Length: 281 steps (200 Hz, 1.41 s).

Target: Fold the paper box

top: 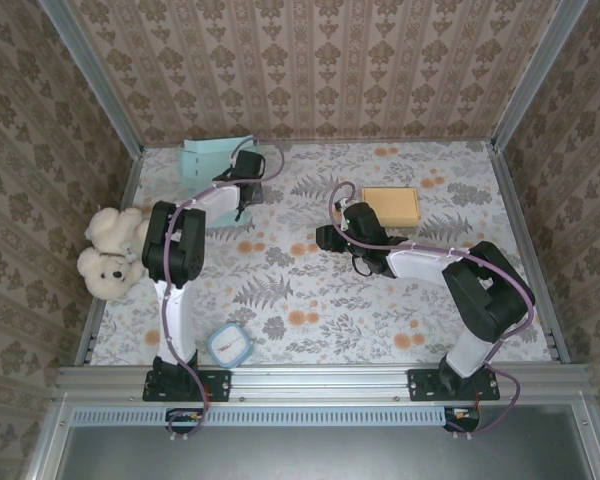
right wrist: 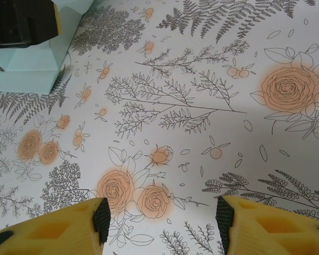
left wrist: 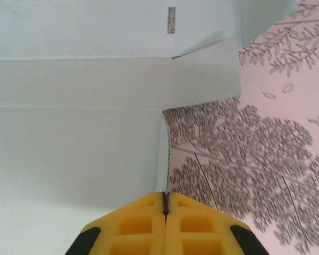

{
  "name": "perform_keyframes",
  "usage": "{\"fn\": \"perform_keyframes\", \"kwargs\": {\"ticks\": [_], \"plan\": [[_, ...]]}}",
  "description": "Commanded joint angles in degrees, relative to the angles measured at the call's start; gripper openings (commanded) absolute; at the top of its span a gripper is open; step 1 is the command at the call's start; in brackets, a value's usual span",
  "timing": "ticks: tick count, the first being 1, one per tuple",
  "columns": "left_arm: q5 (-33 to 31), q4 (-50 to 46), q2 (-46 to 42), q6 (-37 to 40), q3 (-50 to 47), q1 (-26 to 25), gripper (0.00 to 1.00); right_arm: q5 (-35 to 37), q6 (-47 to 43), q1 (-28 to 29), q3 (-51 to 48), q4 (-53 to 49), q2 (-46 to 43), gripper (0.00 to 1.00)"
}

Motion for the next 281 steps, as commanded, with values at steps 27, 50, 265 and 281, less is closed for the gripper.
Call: {"fn": "perform_keyframes", "kwargs": {"ticks": [27, 50, 265, 281], "plan": [[-0.1, 4.3, -15.9, -1.8, -12.9, -9.0, 0.00, 0.7, 0.3, 0.5, -2.5, 0.3, -5.2, 0.58], [-2.9, 2.9, -22.6, -1.9, -16.6, -15.1, 0.00, 2.2, 0.9, 0.5, -5.7, 0.1, -10.1, 0.58], [17.9, 17.2, -35.9, -11.4, -36.8, -11.6, 0.48, 12.0, 1.1, 0.3, -5.9, -16.4, -23.0, 0.59], [21.7, 19.5, -32.7, -10.6, -35.5, -6.6, 0.51, 10.7, 0.3, 0.3, 0.3, -16.3, -13.6, 0.58]]}}
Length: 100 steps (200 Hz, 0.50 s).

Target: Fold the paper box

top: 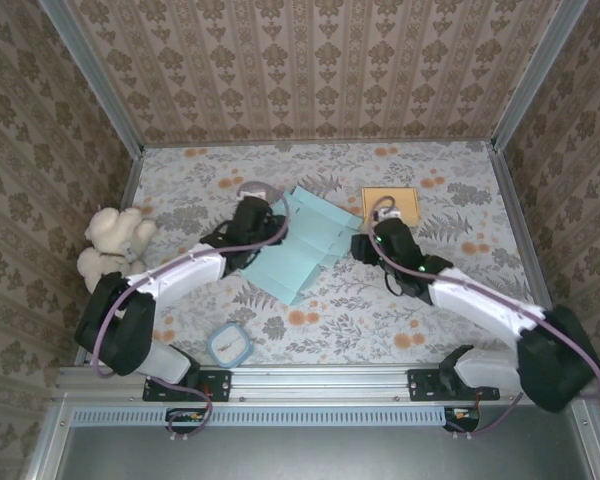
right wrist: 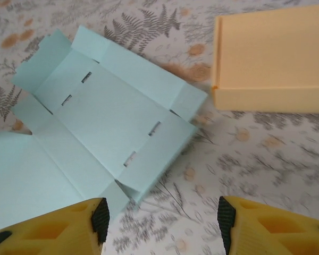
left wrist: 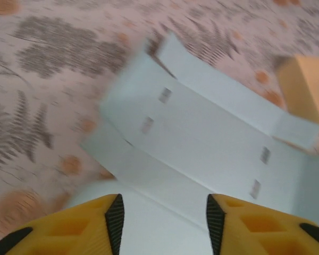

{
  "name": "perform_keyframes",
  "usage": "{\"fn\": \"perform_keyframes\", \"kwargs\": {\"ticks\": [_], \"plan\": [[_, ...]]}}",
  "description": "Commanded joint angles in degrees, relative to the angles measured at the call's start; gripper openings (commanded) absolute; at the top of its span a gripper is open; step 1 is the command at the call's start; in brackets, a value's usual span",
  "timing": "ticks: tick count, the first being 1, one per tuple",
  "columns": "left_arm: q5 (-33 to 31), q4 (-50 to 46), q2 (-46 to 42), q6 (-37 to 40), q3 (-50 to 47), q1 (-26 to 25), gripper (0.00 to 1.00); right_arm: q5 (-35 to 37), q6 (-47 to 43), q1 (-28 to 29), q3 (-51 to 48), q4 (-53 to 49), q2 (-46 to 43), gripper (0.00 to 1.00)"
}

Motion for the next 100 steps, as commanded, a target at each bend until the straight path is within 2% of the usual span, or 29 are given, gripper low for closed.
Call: {"fn": "perform_keyframes", "kwargs": {"ticks": [1, 22, 43, 73, 100], "plan": [[10.0, 4.5, 4.1, 1.9, 1.1, 6.1, 0.51, -3.1, -2.1, 0.2, 8.8, 1.7, 10.2, 0.58], [14.0, 6.4, 8.3, 1.6, 2.4, 12.1, 0.52, -5.3, -2.2, 0.3, 17.1, 1.6, 21.0, 0.58], [16.9, 11.1, 10.7, 0.3, 0.8, 15.6, 0.52, -8.4, -1.9, 0.3, 24.8, 1.1, 30.3, 0.57], [17.8, 15.0, 12.7, 0.3, -1.0, 17.4, 0.52, -13.8, -1.1, 0.3, 31.8, 1.5, 39.7, 0.56], [17.5, 17.3, 13.6, 0.0, -2.3, 17.5, 0.53, -18.5, 0.2, 0.3, 33.0, 3.3, 44.3, 0.54]]}}
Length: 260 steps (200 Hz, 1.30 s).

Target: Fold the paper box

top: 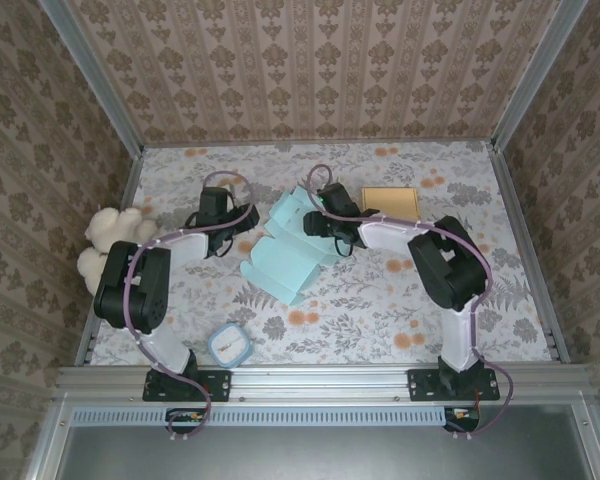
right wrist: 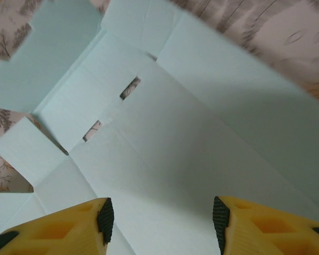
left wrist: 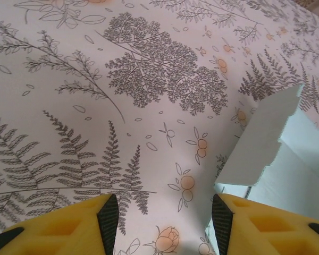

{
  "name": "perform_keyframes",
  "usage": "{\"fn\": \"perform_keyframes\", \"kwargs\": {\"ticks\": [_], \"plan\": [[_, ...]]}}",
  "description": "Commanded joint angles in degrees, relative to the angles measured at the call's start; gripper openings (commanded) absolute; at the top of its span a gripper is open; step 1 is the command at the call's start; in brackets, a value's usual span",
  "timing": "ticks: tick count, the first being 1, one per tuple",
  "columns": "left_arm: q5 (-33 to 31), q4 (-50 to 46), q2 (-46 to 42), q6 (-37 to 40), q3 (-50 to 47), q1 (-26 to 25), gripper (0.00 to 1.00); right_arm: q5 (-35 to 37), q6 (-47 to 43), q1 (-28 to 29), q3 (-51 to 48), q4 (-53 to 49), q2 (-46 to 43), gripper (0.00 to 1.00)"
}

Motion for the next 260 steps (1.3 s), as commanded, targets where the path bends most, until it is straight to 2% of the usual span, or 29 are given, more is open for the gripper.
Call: {"fn": "perform_keyframes", "kwargs": {"ticks": [1, 39, 91, 132, 165, 193, 260], "plan": [[2.0, 4.7, 0.9, -0.6, -1.6, 0.1, 0.53, -6.6, 1.0, 0.3, 1.9, 1.4, 3.1, 0.54], [0.8, 5.9, -0.4, -0.8, -3.2, 0.1, 0.53, -14.1, 3.0, 0.9, -3.8, 7.3, 2.1, 0.50], [-3.7, 4.4, -5.0, -0.5, -5.7, 0.2, 0.53, -11.8, 0.6, 6.6, -7.2, 4.8, -5.4, 0.50], [-8.1, 1.8, -8.5, 0.0, -7.4, 0.1, 0.53, -14.1, 1.9, 12.0, -6.1, 4.7, -3.1, 0.50], [-10.2, 1.4, -10.9, -0.3, -9.2, 0.1, 0.53, -17.2, 4.3, 12.5, -6.9, 6.5, -0.2, 0.50], [-9.9, 2.1, -12.1, -0.6, -10.5, 0.1, 0.53, -16.5, 3.9, 12.6, -9.0, 5.0, -0.8, 0.50], [-9.7, 3.9, -12.5, 0.1, -11.7, -2.3, 0.53, -8.9, -2.5, 12.0, -14.1, -7.6, -5.3, 0.49]]}}
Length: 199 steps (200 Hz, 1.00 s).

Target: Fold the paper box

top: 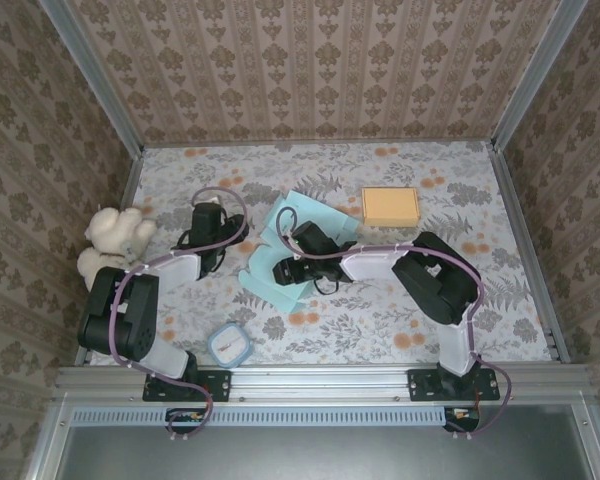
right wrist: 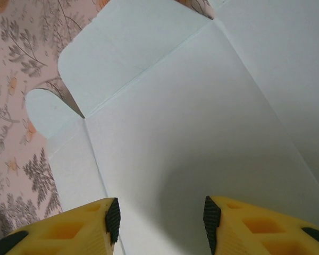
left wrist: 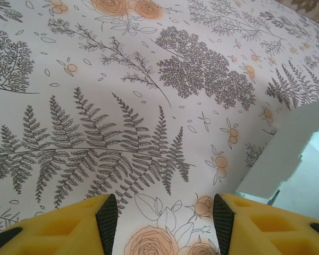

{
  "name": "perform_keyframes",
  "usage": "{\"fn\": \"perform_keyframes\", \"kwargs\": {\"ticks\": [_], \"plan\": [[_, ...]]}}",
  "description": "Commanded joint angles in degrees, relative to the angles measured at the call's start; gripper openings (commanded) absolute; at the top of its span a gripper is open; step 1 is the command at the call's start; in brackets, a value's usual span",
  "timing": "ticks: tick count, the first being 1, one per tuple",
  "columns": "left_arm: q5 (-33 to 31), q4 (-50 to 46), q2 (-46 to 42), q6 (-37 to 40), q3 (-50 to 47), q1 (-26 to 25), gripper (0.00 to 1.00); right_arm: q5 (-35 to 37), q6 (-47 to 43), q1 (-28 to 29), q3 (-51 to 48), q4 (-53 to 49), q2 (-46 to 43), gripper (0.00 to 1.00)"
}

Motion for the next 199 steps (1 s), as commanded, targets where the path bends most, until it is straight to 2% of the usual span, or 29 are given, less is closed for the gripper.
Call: {"fn": "perform_keyframes", "kwargs": {"ticks": [1, 59, 97, 105, 126, 156, 175, 199], "plan": [[-0.8, 1.4, -1.9, 0.5, -1.0, -1.7, 0.53, 5.4, -3.7, -0.6, -4.8, -11.5, -2.8, 0.49], [-4.3, -0.4, -4.0, 2.0, -0.9, -6.1, 0.53, 12.7, -7.4, -2.7, -8.8, -17.0, -11.0, 0.49], [-4.4, -0.3, -2.6, 1.9, 0.4, -8.9, 0.54, 11.5, -7.2, -3.2, -9.3, -15.7, -14.0, 0.49], [-4.4, -0.3, -2.1, 1.9, 1.1, -11.2, 0.54, 11.1, -6.9, -3.0, -10.0, -14.8, -15.5, 0.49], [-3.7, -0.5, 0.2, 1.6, 3.5, -12.9, 0.55, 11.8, -6.4, -2.8, -12.3, -12.6, -21.1, 0.49], [-3.5, -1.5, 4.3, 1.8, 8.5, -15.2, 0.59, 17.2, -5.9, -2.8, -16.5, -9.8, -29.6, 0.49], [-3.6, -3.8, 8.7, 2.1, 13.1, -15.3, 0.60, 21.0, -5.8, -2.8, -18.9, -8.9, -34.2, 0.49], [-2.7, -6.0, 13.4, 2.7, 17.6, -15.2, 0.59, 22.4, -6.3, -2.8, -21.1, -8.1, -37.8, 0.49]]}}
